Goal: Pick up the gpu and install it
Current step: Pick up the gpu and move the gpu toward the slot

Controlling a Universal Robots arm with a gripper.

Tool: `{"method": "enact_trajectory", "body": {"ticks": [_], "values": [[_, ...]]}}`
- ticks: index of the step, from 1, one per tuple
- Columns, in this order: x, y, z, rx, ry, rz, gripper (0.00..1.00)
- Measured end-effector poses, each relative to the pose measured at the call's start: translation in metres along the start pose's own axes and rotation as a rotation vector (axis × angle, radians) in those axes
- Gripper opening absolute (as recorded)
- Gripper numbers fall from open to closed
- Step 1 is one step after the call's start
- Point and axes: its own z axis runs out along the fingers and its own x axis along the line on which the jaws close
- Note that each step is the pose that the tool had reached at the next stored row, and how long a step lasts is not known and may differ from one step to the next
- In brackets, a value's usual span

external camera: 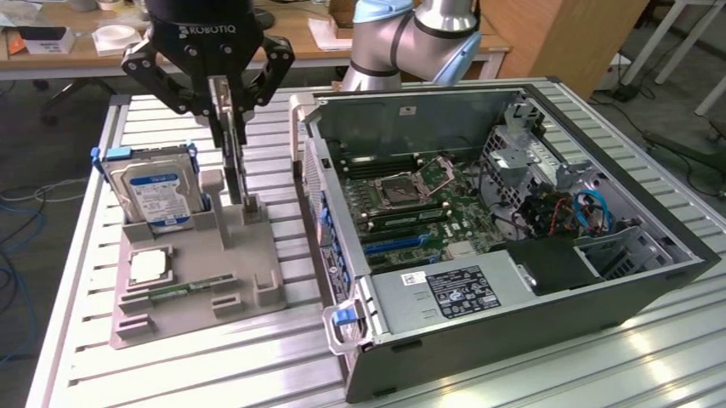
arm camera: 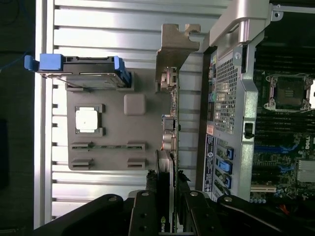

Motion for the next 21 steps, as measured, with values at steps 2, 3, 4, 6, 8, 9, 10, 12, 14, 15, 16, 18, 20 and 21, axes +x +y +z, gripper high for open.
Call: {"method": "enact_trajectory", "body": {"ticks": [2, 3, 4, 6, 8, 9, 10, 12, 14, 15, 16, 18, 20, 21], "values": [[-0.0001, 0.0001, -0.0004, -0.0180, -0.0002, 0.000, 0.26], [0.0000, 0.0001, -0.0004, -0.0301, -0.0006, 0.001, 0.26], [0.0000, 0.0001, -0.0004, -0.0471, -0.0009, 0.001, 0.26], [0.0000, 0.0002, -0.0004, -0.0641, -0.0014, 0.001, 0.26], [0.0000, 0.0003, -0.0004, -0.0640, -0.0013, 0.001, 0.26], [0.0000, 0.0003, -0.0005, -0.0628, -0.0013, 0.001, 0.26], [0.0000, 0.0004, -0.0012, -0.0598, -0.0011, 0.001, 0.26], [0.0000, 0.0003, -0.0028, -0.0530, -0.0009, 0.001, 0.26], [-0.0001, 0.0003, -0.0039, -0.0471, -0.0010, 0.001, 0.26], [-0.0001, 0.0003, -0.0039, -0.0453, -0.0010, 0.001, 0.26], [-0.0001, 0.0003, -0.0040, -0.0452, -0.0010, 0.001, 0.26], [0.0000, 0.0004, -0.0040, -0.0451, -0.0009, 0.001, 0.26], [-0.0002, 0.0004, -0.0041, -0.0450, -0.0008, 0.001, 0.26], [-0.0009, 0.0004, -0.0041, -0.0449, -0.0007, 0.001, 0.26]]}}
